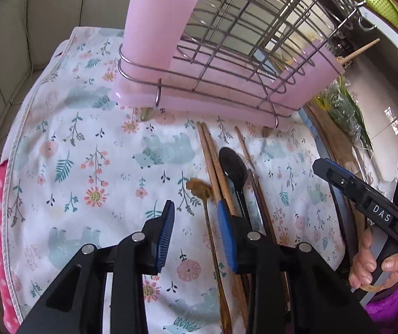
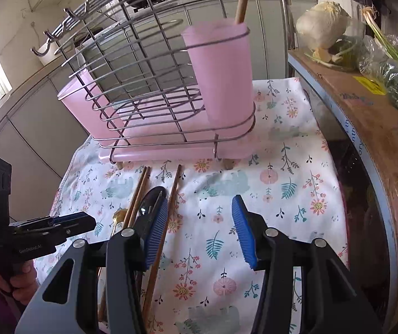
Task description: Organize utensils
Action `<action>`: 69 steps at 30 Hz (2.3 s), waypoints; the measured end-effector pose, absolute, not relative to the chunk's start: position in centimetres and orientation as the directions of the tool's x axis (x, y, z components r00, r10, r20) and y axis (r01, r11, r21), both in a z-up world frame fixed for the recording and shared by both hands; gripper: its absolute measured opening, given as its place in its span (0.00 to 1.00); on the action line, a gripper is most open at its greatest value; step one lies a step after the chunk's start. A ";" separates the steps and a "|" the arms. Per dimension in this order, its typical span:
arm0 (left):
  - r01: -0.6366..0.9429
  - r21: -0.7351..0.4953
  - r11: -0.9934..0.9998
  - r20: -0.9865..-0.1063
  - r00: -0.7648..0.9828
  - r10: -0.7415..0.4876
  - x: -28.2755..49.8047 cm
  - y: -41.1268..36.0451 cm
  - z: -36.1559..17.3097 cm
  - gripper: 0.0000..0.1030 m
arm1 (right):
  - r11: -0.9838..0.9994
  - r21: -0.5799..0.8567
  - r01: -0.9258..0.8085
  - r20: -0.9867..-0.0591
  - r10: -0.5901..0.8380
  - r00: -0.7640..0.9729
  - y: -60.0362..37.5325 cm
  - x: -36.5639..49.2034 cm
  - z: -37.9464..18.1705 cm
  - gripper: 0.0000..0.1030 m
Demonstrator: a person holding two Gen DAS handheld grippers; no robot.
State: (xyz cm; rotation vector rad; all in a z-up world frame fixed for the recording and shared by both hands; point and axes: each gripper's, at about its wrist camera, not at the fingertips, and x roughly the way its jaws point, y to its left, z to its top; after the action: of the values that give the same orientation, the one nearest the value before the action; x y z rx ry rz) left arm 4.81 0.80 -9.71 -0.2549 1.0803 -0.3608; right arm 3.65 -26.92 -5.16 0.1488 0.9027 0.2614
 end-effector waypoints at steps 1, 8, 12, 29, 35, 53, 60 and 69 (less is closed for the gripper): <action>0.168 -0.366 0.915 -0.817 0.414 -0.402 4.9 0.5 -10.0 0.25 | 0.959 0.230 -0.165 -0.759 0.283 0.587 -26.8 3.6 -5.3 0.47; 0.193 -0.324 0.926 -0.853 0.364 -0.374 6.0 -1.3 -11.8 0.16 | 0.956 0.219 -0.194 -0.772 0.292 0.565 -26.1 3.7 -6.0 0.47; 0.195 -0.309 0.931 -0.860 0.361 -0.361 6.5 -1.9 -12.3 0.13 | 0.951 0.234 -0.204 -0.773 0.309 0.554 -26.0 3.8 -6.2 0.47; 0.131 -0.359 0.924 -0.812 0.443 -0.379 5.5 2.0 -10.4 0.01 | 0.905 0.289 -0.311 -0.816 0.403 0.414 -21.2 3.8 -8.4 0.17; 0.125 -0.372 0.920 -0.807 0.446 -0.387 5.0 3.0 -10.2 0.01 | 0.919 0.219 -0.329 -0.850 0.345 0.398 -19.1 4.3 -9.2 0.09; 0.122 -0.367 0.922 -0.810 0.446 -0.381 5.2 3.3 -10.4 0.01 | 0.941 0.320 -0.112 -0.847 0.337 0.412 -25.4 5.0 -9.7 0.05; 0.130 -0.326 0.937 -0.839 0.417 -0.349 5.6 2.6 -11.1 0.01 | 0.952 0.287 -0.104 -0.878 0.305 0.369 -25.7 5.8 -11.2 0.05; 0.156 -0.280 0.947 -0.883 0.345 -0.318 7.1 1.5 -11.6 0.02 | 0.967 0.193 -0.167 -0.910 0.240 0.337 -23.6 6.7 -11.3 0.05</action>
State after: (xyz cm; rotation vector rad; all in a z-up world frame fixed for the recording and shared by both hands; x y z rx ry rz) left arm 7.07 1.49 -11.64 -0.1562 1.1804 -0.3096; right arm 6.75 -23.58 -11.33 0.0695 1.1981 0.2654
